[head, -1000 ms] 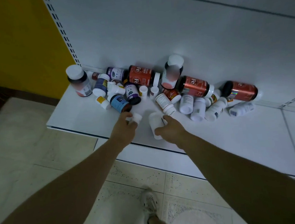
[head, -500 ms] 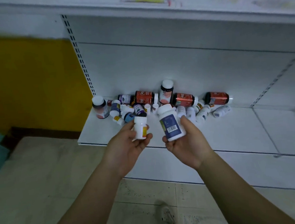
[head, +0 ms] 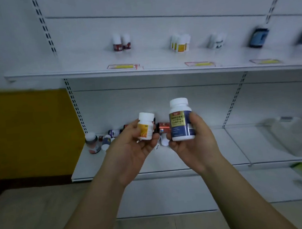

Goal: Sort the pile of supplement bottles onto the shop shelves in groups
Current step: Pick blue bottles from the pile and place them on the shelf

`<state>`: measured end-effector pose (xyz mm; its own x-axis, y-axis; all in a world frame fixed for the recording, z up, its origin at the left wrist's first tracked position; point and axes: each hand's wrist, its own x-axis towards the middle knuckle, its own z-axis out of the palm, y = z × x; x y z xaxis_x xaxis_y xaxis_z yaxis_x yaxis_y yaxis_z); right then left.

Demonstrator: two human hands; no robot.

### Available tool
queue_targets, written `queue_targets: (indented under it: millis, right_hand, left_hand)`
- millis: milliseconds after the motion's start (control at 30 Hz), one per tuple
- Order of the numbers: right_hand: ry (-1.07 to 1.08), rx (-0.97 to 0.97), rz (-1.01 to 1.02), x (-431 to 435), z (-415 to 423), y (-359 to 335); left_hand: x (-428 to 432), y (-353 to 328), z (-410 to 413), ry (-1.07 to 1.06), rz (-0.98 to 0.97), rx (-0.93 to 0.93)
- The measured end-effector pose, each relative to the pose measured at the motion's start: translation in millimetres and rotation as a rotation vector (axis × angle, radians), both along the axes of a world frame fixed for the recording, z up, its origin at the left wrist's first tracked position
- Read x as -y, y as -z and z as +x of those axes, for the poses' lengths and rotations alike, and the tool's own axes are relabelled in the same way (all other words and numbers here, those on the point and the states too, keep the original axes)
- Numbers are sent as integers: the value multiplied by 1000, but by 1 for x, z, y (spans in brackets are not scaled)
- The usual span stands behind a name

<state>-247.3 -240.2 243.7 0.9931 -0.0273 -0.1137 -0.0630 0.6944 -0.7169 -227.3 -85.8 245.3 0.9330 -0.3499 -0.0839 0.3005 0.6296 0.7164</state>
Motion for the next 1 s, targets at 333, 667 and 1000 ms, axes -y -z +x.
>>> queue_targets:
  millis: [333, 667, 1000]
  right_hand:
    - [188, 126, -141, 132, -66, -65]
    - [325, 131, -162, 281, -141, -81]
    - [248, 223, -296, 326, -119, -87]
  left_hand:
    - [140, -56, -41, 104, 21, 209]
    - [294, -75, -100, 139, 9, 312]
    - [341, -87, -98, 49, 116, 347]
